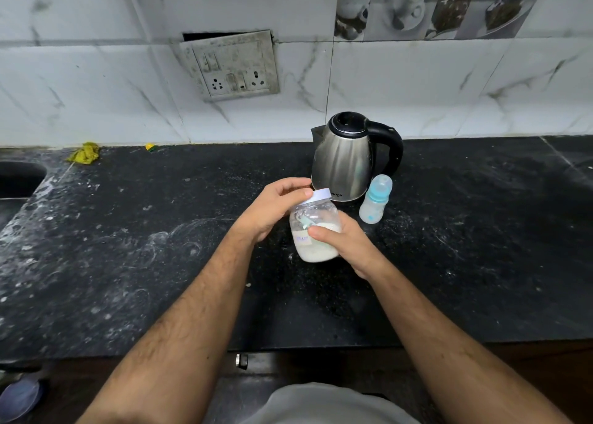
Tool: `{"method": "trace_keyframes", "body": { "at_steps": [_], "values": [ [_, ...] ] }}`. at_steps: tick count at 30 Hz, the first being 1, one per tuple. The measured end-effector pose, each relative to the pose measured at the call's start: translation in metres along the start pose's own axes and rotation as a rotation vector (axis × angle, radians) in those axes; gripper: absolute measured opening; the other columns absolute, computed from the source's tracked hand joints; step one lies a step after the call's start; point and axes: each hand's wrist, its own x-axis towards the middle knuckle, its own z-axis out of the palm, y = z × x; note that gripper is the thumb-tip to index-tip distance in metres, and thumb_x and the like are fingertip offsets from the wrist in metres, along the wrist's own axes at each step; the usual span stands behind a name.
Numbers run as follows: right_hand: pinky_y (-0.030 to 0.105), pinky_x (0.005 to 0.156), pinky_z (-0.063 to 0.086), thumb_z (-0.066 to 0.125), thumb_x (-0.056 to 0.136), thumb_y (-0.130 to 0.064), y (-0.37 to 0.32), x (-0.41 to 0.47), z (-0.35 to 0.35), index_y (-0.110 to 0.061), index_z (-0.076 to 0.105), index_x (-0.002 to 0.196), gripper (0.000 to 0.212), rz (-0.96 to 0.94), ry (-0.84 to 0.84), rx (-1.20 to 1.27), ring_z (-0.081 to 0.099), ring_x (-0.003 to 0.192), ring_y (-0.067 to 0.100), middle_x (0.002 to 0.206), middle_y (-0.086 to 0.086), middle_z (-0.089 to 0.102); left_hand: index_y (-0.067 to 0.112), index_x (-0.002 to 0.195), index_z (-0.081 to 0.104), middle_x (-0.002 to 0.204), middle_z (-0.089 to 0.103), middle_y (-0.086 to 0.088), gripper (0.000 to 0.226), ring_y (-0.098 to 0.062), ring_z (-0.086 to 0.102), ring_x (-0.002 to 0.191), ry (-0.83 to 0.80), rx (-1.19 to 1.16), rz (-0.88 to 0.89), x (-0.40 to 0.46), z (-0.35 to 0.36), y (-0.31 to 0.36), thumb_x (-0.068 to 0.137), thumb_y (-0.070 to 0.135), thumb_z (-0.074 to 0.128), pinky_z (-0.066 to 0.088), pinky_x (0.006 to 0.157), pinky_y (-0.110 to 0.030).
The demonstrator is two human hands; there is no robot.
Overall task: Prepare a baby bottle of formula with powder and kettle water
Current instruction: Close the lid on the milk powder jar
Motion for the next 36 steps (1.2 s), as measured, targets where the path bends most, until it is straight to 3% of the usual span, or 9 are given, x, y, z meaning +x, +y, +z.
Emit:
{"method": "trace_keyframes", "body": {
  "at_steps": [3, 7, 11, 16, 22, 24, 28, 32, 36],
  "values": [
    [0.045, 0.094, 0.055, 0.087, 0.066, -0.04, 0.007, 0.003, 0.0, -0.022, 0.064, 0.114, 0.056, -0.008, 0.115, -0.174, 0.07, 0.102, 0.016, 0.109, 0.002, 0.074, 0.012, 0.121, 0.066, 0.109, 0.069, 0.0, 0.03, -0.009, 0.065, 0.092, -0.002, 0.066, -0.033, 0.0, 0.004, 0.007, 0.094, 0.01, 0.053, 0.053, 0.084, -0.023],
    [0.044, 0.094, 0.056, 0.087, 0.058, -0.054, 0.006, 0.006, 0.006, -0.026, 0.062, 0.117, 0.069, 0.015, 0.172, -0.256, 0.07, 0.101, 0.01, 0.109, -0.006, 0.073, 0.015, 0.099, 0.072, 0.098, 0.074, 0.001, 0.025, -0.011, 0.07, 0.088, 0.074, 0.092, -0.013, 0.002, 0.02, 0.007, 0.091, 0.038, 0.064, 0.054, 0.081, -0.029],
    [0.047, 0.078, 0.056, 0.076, 0.077, -0.038, -0.003, -0.002, 0.0, -0.016, 0.066, 0.117, 0.046, 0.0, -0.006, -0.007, 0.07, 0.096, 0.027, 0.107, 0.009, 0.074, 0.011, 0.102, 0.073, 0.095, 0.075, -0.004, 0.02, -0.015, 0.07, 0.085, 0.037, 0.046, 0.013, 0.001, 0.02, 0.008, 0.086, 0.023, 0.071, 0.056, 0.083, -0.034],
    [0.033, 0.054, 0.054, 0.077, 0.069, -0.057, 0.003, -0.008, -0.003, -0.003, 0.057, 0.128, 0.083, 0.114, -0.184, 0.198, 0.068, 0.082, 0.028, 0.101, 0.017, 0.069, 0.008, 0.116, 0.066, 0.097, 0.072, -0.009, 0.037, -0.018, 0.068, 0.083, -0.163, -0.14, 0.009, -0.006, 0.011, 0.003, 0.082, 0.023, 0.063, 0.057, 0.077, -0.03],
    [0.04, 0.087, 0.057, 0.078, 0.076, -0.033, -0.001, -0.006, 0.004, -0.02, 0.066, 0.113, 0.042, 0.007, 0.012, -0.068, 0.07, 0.098, 0.018, 0.107, 0.002, 0.074, 0.025, 0.115, 0.07, 0.112, 0.073, 0.0, 0.032, -0.014, 0.068, 0.103, -0.11, 0.082, -0.004, -0.003, 0.002, 0.003, 0.087, 0.038, 0.058, 0.052, 0.093, -0.03],
    [0.036, 0.088, 0.055, 0.085, 0.064, -0.044, -0.004, -0.004, 0.008, -0.027, 0.061, 0.113, 0.057, 0.032, 0.182, -0.34, 0.067, 0.098, 0.011, 0.104, -0.007, 0.071, 0.023, 0.112, 0.071, 0.113, 0.072, 0.003, 0.033, -0.012, 0.068, 0.107, -0.056, 0.14, -0.001, -0.002, 0.008, 0.008, 0.095, 0.047, 0.055, 0.052, 0.095, -0.029],
    [0.027, 0.079, 0.049, 0.083, 0.055, -0.056, -0.008, -0.006, 0.015, -0.032, 0.052, 0.121, 0.077, 0.062, 0.309, -0.625, 0.06, 0.097, 0.007, 0.106, -0.013, 0.063, 0.02, 0.115, 0.071, 0.116, 0.07, 0.002, 0.027, -0.016, 0.067, 0.108, 0.036, 0.196, -0.007, 0.002, 0.018, 0.005, 0.097, 0.029, 0.052, 0.055, 0.092, -0.032],
    [0.037, 0.09, 0.055, 0.085, 0.051, -0.057, -0.008, 0.001, 0.008, -0.03, 0.059, 0.114, 0.073, 0.078, 0.227, -0.461, 0.066, 0.098, 0.007, 0.105, -0.01, 0.07, 0.017, 0.112, 0.074, 0.117, 0.07, 0.008, 0.027, -0.01, 0.067, 0.105, -0.009, 0.216, 0.044, 0.0, 0.016, 0.01, 0.094, 0.018, 0.054, 0.054, 0.088, -0.026],
    [0.05, 0.1, 0.051, 0.084, 0.063, -0.037, -0.01, 0.001, 0.001, -0.013, 0.064, 0.12, 0.065, 0.039, 0.01, -0.075, 0.069, 0.108, 0.025, 0.113, 0.008, 0.073, 0.023, 0.108, 0.075, 0.105, 0.073, 0.005, 0.025, -0.012, 0.069, 0.098, -0.063, 0.193, 0.083, -0.004, 0.014, 0.015, 0.092, 0.022, 0.057, 0.055, 0.09, -0.033]
  ]
}}
